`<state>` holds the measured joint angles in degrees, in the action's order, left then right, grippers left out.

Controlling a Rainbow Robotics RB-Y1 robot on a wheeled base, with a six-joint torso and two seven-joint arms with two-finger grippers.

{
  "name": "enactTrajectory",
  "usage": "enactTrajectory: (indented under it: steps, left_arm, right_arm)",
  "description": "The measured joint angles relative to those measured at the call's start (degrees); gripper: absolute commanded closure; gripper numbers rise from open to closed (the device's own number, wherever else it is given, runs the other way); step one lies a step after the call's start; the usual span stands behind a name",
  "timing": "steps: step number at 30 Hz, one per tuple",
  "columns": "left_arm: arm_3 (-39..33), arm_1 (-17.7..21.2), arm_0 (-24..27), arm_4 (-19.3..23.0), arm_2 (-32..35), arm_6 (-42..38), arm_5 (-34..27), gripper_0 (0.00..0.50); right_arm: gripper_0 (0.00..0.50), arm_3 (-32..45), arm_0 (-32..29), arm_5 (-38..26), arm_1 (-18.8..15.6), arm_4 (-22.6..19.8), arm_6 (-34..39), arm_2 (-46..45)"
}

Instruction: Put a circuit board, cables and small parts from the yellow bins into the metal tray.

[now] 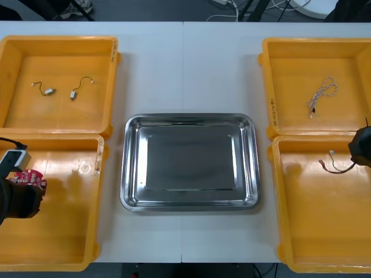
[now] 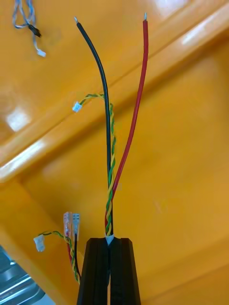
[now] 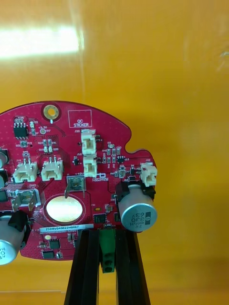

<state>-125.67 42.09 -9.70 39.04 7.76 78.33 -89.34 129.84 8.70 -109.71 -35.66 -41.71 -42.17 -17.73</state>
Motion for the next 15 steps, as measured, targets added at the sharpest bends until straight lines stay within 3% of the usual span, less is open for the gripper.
enactTrajectory:
  steps: [15]
  left_arm:
    - [-3.5,0.0,8.1,0.0,0.7,0.0,-11.4,0.500]
  right_arm:
    - [0.500,0.2,0.9,0.0,-8.7,-12.8,0.0,-2.4]
